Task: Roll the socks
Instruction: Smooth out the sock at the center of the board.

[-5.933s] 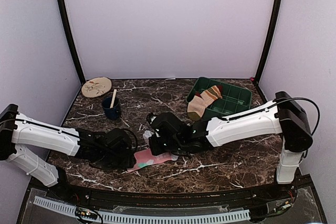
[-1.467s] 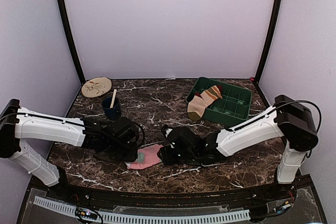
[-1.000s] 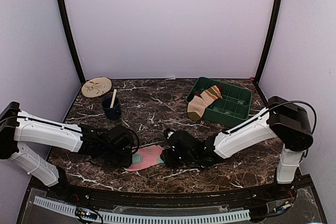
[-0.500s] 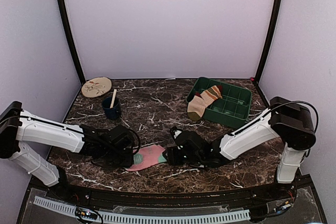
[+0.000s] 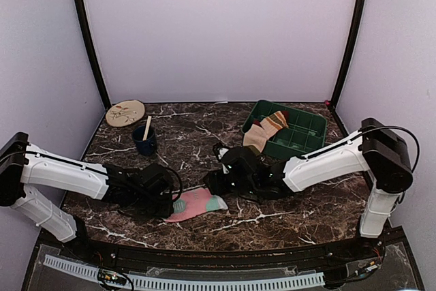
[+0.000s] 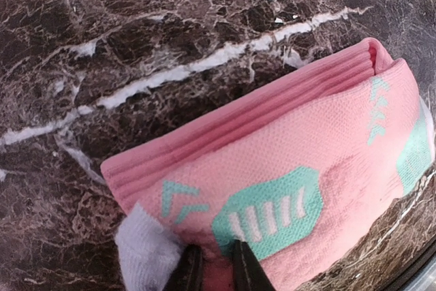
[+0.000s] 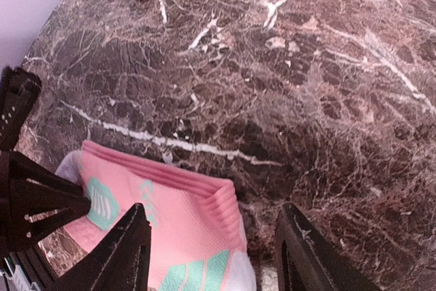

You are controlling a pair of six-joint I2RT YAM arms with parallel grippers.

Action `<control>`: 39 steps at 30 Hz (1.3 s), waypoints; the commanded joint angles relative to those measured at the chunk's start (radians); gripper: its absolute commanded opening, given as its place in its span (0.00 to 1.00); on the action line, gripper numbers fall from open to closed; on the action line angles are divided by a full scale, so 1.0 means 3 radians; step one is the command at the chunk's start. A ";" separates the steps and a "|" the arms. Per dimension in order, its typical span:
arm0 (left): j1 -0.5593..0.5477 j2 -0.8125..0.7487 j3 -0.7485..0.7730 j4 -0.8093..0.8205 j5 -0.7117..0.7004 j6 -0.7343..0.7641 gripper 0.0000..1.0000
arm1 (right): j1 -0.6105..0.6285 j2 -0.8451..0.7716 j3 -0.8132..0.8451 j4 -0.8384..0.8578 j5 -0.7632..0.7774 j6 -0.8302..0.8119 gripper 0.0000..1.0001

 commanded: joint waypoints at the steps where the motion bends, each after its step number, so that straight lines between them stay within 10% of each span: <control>1: 0.0037 0.0146 -0.0130 -0.0251 0.0036 0.0107 0.19 | -0.0138 0.0095 0.0077 -0.0211 -0.0080 -0.0101 0.58; 39: 0.0520 0.1261 0.1086 -0.0498 -0.0363 0.0938 0.30 | 0.0799 -0.0052 -0.0591 0.0284 -0.0664 0.0597 0.37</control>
